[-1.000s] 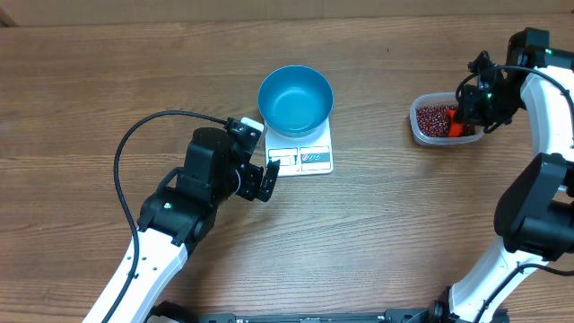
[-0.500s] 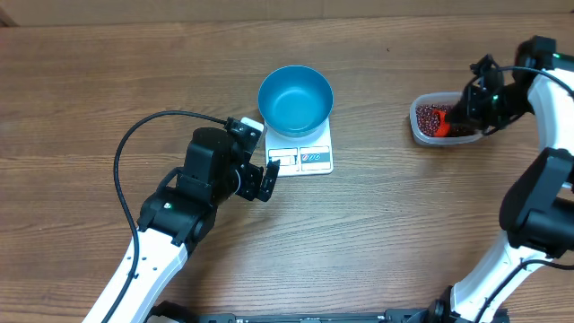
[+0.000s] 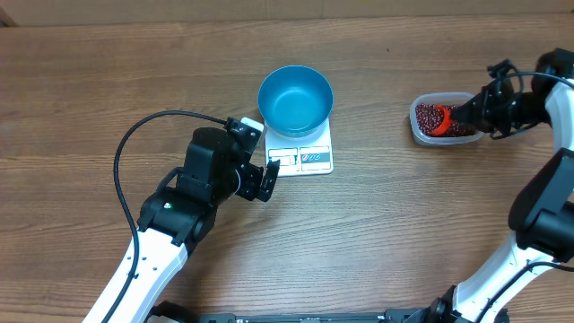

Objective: Scoop item into bowl and weigh 150g on scale
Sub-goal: 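Dip the red scoop into the bean tub with the right gripper, then lift the filled scoop and move it over the teal bowl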

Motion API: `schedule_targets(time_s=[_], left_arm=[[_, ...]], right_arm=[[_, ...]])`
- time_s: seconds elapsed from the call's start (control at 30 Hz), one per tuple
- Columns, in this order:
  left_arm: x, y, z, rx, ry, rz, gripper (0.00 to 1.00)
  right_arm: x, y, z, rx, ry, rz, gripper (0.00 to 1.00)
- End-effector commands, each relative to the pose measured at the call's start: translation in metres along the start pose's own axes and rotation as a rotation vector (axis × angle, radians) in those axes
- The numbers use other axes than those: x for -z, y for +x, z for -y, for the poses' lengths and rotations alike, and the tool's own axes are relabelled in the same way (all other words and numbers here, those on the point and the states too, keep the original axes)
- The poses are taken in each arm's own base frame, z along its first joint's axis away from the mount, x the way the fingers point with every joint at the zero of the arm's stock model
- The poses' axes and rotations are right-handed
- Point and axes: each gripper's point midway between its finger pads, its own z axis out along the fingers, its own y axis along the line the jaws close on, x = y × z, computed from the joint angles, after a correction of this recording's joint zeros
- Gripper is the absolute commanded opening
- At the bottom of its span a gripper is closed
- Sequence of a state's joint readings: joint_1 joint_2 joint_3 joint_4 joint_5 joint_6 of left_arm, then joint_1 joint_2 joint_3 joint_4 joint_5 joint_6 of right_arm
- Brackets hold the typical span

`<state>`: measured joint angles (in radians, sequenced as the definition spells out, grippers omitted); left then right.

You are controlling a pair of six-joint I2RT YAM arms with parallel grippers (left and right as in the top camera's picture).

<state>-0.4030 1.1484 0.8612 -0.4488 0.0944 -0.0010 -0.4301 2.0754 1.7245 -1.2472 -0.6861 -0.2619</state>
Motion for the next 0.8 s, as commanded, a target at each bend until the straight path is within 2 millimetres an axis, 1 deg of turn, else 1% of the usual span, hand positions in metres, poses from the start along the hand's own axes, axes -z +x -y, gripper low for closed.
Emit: schedule_targets(time_s=[0.0,0.1,0.2,0.37,0.53,0.6,0.77], left_arm=[[-0.002,0.003,0.0,0.014,0.004,-0.01,1.0],[-0.002,0.003,-0.001,0.014,0.003,-0.01,1.0],[-0.002,0.003,0.0,0.014,0.004,-0.01,1.0],[-0.002,0.003,0.0,0.014,0.004,-0.009,1.0],[-0.002,0.003,0.0,0.014,0.004,-0.01,1.0],[-0.002,0.003,0.0,0.014,0.004,-0.01,1.0],[-0.002,0.003,0.0,0.014,0.004,-0.01,1.0]], right_arm=[[0.009,-0.002,0.004,-0.058,-0.095,0.036,0.04],[0.016,-0.001,0.013,-0.087,-0.1,0.049,0.04],[0.024,0.0,0.017,-0.11,-0.14,0.07,0.04],[0.038,0.003,0.01,-0.098,-0.238,0.099,0.04],[0.048,0.004,0.007,-0.095,-0.301,0.126,0.04],[0.052,0.003,0.003,-0.098,-0.337,0.141,0.04],[0.061,0.004,-0.022,-0.039,-0.468,0.171,0.04]])
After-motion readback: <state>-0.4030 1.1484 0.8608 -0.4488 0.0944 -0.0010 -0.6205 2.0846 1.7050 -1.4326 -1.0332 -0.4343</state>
